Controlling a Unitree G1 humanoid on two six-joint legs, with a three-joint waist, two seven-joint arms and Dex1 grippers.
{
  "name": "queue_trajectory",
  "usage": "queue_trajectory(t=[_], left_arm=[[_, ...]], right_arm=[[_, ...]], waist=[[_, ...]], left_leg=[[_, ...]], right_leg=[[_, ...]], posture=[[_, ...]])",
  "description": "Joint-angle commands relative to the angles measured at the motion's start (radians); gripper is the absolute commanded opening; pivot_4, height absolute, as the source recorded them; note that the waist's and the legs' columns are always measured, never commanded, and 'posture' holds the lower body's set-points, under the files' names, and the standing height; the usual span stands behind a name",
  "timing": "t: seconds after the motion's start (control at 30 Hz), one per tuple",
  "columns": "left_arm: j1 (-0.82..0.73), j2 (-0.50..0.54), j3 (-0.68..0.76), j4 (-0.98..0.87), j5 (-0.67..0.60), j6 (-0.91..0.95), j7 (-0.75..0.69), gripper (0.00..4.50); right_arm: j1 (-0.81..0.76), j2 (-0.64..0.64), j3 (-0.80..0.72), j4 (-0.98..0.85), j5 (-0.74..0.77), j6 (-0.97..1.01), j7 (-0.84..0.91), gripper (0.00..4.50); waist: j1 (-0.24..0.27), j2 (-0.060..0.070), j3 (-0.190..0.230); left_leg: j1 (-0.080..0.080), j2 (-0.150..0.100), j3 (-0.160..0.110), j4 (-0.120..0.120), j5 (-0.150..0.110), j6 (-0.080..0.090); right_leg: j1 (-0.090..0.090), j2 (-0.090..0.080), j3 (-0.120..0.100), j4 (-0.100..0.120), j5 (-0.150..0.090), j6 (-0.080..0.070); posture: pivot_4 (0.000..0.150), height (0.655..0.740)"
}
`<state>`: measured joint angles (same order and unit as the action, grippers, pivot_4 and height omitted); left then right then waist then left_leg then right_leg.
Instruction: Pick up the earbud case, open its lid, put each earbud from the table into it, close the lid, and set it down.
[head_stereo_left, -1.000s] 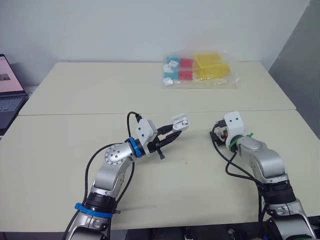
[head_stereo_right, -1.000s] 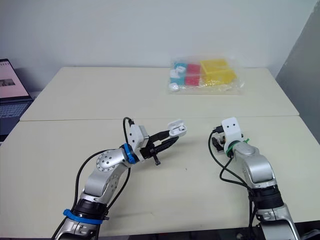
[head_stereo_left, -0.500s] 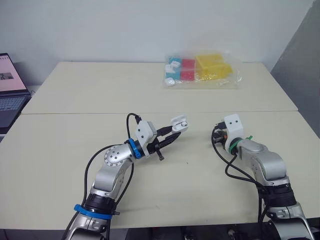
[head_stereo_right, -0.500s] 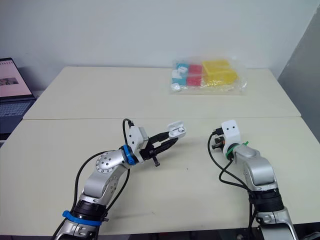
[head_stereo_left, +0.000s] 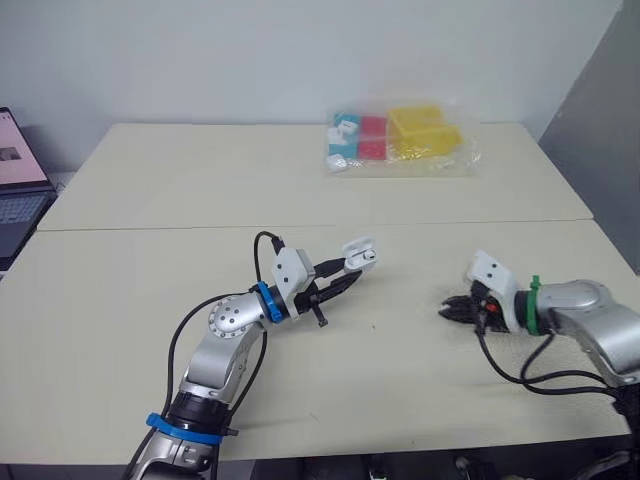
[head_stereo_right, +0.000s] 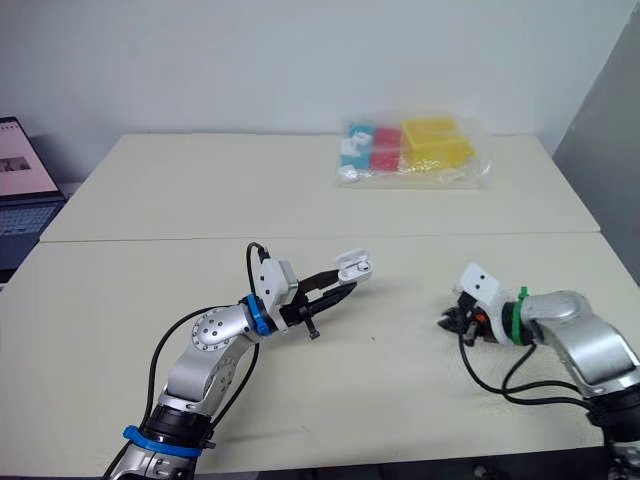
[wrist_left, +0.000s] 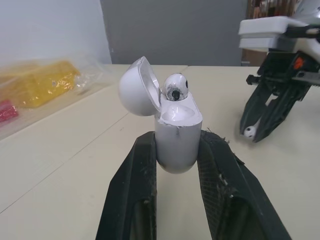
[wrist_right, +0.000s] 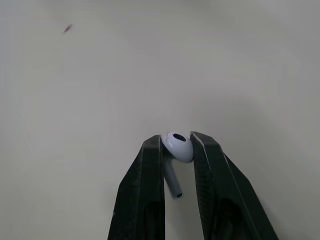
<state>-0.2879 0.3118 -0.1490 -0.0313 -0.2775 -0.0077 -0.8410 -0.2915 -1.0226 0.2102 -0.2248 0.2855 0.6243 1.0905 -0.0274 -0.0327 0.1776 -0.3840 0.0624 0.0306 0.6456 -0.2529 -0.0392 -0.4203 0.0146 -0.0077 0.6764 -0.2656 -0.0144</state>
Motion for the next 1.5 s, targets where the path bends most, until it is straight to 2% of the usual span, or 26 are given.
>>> queue_trajectory(t=[0.03, 0.13, 0.27, 0.5, 0.53, 0.57, 0.8, 1.07, 1.27, 1.5], left_arm=[[0.004, 0.007, 0.007, -0.048, -0.005, -0.01, 0.002, 0.77], [0.011, 0.01, 0.004, -0.057, -0.004, -0.008, 0.004, 0.77], [0.02, 0.014, 0.003, -0.07, -0.007, 0.0, 0.004, 0.77], [0.031, 0.016, -0.001, -0.09, -0.006, 0.011, 0.01, 0.77], [0.033, 0.016, -0.001, -0.094, -0.006, 0.014, 0.011, 0.77], [0.035, 0.016, -0.001, -0.097, -0.005, 0.016, 0.012, 0.77], [0.049, 0.015, -0.001, -0.109, -0.003, 0.021, 0.017, 0.77], [0.05, 0.012, -0.004, -0.115, 0.001, 0.009, 0.027, 0.77], [0.057, 0.007, -0.005, -0.118, 0.01, 0.01, 0.04, 0.77], [0.058, 0.002, -0.017, -0.116, 0.026, -0.014, 0.042, 0.77]], right_arm=[[0.007, -0.131, 0.062, 0.015, -0.118, -0.202, 0.168, 0.42], [-0.011, -0.166, 0.091, 0.078, -0.187, -0.305, 0.212, 0.42], [-0.057, -0.137, 0.097, 0.149, -0.22, -0.354, 0.252, 0.42], [-0.114, -0.09, 0.103, 0.217, -0.255, -0.338, 0.291, 0.42], [-0.113, -0.088, 0.102, 0.216, -0.254, -0.336, 0.3, 1.19], [-0.112, -0.087, 0.101, 0.214, -0.255, -0.336, 0.307, 1.41], [-0.107, -0.075, 0.057, 0.189, -0.257, -0.359, 0.274, 3.93], [-0.049, -0.138, -0.069, -0.012, -0.162, -0.12, 0.256, 3.97], [-0.051, -0.177, -0.004, -0.236, -0.221, 0.267, 0.131, 3.97], [-0.068, -0.214, 0.133, -0.236, -0.319, 0.242, 0.114, 3.97]], waist=[[0.0, 0.0, 0.0], [-0.002, 0.0, 0.0], [-0.002, 0.0, 0.0], [-0.001, 0.0, 0.0], [-0.001, 0.0, 0.0], [-0.001, 0.0, 0.0], [-0.001, 0.0, 0.0], [0.004, 0.0, 0.0], [0.003, 0.0, 0.0], [0.002, 0.0, 0.0]], left_leg=[[0.0, 0.0, 0.0, 0.0, 0.0, 0.0], [0.001, 0.0, 0.001, 0.001, 0.0, 0.0], [0.002, 0.0, 0.001, 0.001, 0.0, 0.0], [0.002, 0.0, 0.001, 0.001, 0.0, 0.0], [0.002, 0.0, 0.001, 0.001, 0.0, 0.0], [0.002, 0.0, 0.001, 0.001, 0.0, 0.0], [0.003, 0.0, 0.001, 0.002, 0.0, 0.0], [0.002, 0.0, 0.001, 0.001, 0.0, -0.001], [0.002, 0.0, 0.001, 0.001, 0.0, -0.001], [0.002, 0.0, 0.001, 0.001, 0.0, -0.001]], right_leg=[[0.0, 0.0, 0.0, 0.0, 0.0, 0.0], [0.0, 0.0, 0.001, 0.001, 0.0, 0.0], [0.0, 0.0, 0.001, 0.002, 0.0, 0.0], [0.001, -0.001, 0.001, 0.002, 0.0, 0.0], [0.001, -0.001, 0.001, 0.002, 0.0, 0.0], [0.001, -0.001, 0.001, 0.002, 0.0, 0.0], [0.001, -0.001, 0.001, 0.003, 0.0, 0.0], [0.001, -0.001, 0.001, 0.002, 0.0, 0.0], [0.001, -0.002, 0.001, 0.003, 0.0, 0.0], [0.0, -0.002, 0.001, 0.002, 0.0, 0.0]], posture=[[0.15, 0.74], [0.15, 0.74], [0.15, 0.74], [0.15, 0.74], [0.15, 0.74], [0.15, 0.74], [0.15, 0.74], [0.15, 0.74], [0.15, 0.74], [0.15, 0.74]])
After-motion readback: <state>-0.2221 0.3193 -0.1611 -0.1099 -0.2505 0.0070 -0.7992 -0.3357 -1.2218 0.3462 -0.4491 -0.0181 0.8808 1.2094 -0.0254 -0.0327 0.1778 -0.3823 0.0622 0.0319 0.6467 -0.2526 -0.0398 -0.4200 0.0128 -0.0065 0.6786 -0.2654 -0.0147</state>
